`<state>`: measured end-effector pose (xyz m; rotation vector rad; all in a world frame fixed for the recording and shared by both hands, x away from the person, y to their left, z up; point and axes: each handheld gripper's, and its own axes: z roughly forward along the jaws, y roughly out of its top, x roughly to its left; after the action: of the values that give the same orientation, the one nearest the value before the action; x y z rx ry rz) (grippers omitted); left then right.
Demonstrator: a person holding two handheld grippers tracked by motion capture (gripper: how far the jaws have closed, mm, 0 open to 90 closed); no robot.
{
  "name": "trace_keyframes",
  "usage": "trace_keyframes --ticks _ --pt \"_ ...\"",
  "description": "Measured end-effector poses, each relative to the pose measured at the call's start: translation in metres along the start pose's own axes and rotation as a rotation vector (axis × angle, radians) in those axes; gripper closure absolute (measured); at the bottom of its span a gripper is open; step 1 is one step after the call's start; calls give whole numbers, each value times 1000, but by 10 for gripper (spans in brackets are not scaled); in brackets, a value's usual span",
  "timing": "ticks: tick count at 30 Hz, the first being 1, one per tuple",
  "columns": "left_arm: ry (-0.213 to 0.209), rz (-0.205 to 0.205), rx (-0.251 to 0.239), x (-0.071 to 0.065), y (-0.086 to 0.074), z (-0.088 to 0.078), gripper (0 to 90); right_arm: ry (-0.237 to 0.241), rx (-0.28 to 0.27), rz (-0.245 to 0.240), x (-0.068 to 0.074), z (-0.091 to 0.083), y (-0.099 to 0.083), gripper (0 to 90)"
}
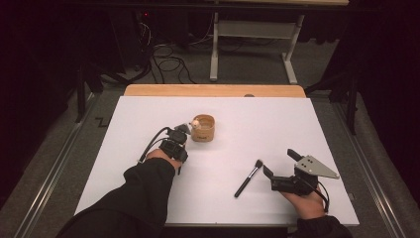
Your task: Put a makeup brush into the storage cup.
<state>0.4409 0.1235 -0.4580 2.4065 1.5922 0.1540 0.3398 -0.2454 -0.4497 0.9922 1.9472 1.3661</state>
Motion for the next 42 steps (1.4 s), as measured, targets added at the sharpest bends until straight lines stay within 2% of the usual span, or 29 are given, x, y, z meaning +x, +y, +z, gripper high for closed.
trace_keyframes --ticks 4,15,18,27,37,42 --pt "1 -3 0 2 0 0 820 -1 -2 0 0 0 0 3" --pt "0 -2 3 3 0 0 837 -1 -3 1 0 0 0 4" --pt "16 8 -1 4 0 -1 842 -1 -3 1 0 0 0 3" --pt "27 25 2 9 -3 -3 842 -1 -4 3 0 0 0 3" --pt "0 22 -34 22 -12 -14 842 -2 -4 1 0 0 0 4" --pt "-50 28 -84 31 -19 -17 842 -3 -3 0 0 0 0 3"
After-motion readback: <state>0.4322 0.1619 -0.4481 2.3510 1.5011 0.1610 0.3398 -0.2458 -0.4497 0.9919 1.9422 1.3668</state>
